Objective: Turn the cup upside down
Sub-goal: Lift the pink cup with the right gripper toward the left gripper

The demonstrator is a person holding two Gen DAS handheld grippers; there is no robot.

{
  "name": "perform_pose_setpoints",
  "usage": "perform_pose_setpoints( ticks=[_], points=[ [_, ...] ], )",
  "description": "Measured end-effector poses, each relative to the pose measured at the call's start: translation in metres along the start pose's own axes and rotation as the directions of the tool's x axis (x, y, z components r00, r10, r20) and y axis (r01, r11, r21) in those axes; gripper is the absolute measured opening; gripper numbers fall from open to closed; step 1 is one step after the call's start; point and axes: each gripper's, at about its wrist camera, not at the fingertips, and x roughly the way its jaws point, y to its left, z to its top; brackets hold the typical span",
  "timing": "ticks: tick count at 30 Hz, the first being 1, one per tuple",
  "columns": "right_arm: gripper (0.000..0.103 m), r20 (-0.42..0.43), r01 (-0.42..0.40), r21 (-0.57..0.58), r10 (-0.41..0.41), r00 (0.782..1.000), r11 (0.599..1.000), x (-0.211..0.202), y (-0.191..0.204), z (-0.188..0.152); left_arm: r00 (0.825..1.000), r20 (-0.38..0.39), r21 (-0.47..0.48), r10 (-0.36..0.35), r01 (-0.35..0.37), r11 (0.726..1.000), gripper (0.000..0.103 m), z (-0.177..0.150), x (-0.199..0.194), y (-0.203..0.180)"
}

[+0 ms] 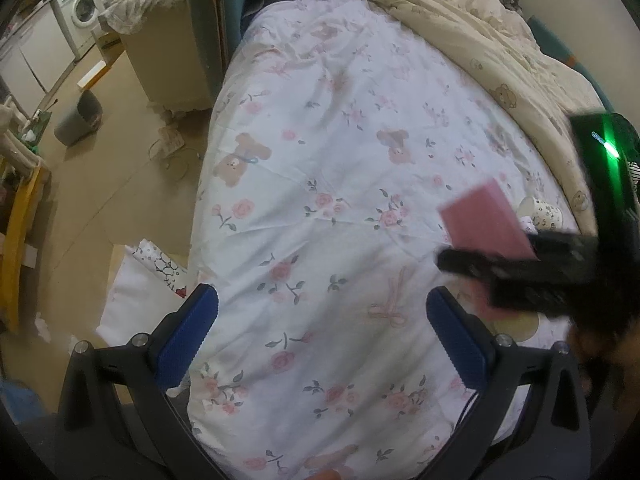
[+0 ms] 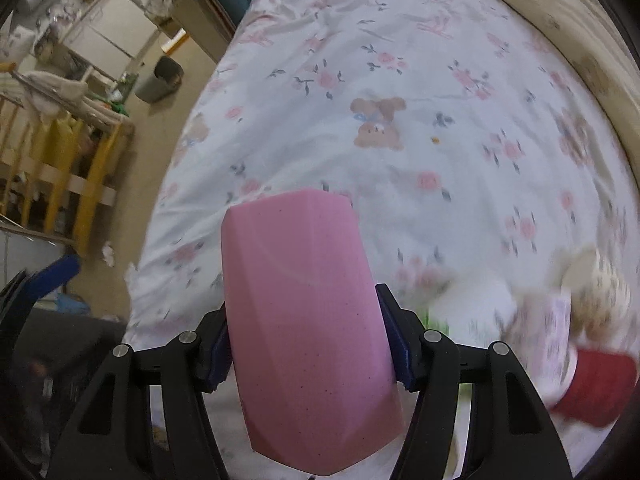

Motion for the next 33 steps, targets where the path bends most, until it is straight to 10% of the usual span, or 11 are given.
perform_pose_setpoints(
  ticks=[17, 33],
  points=[
    [0.065, -0.04, -0.1, 0.173, 0.109, 0.993, 0.98, -0.006, -0.003, -0.141, 0.998, 0.057, 0.133, 0.018, -0.026, 0.991, 0.103, -0.029, -0.018, -0.03],
    [0.063, -0.066, -0.111, 0.285, 0.135, 0.989, 0.952, 0.041, -0.022, -0.172, 1.0, -0.009, 0.089, -0.004, 0.005, 0.996, 0.103, -0.07, -0.003, -0.034]
  ],
)
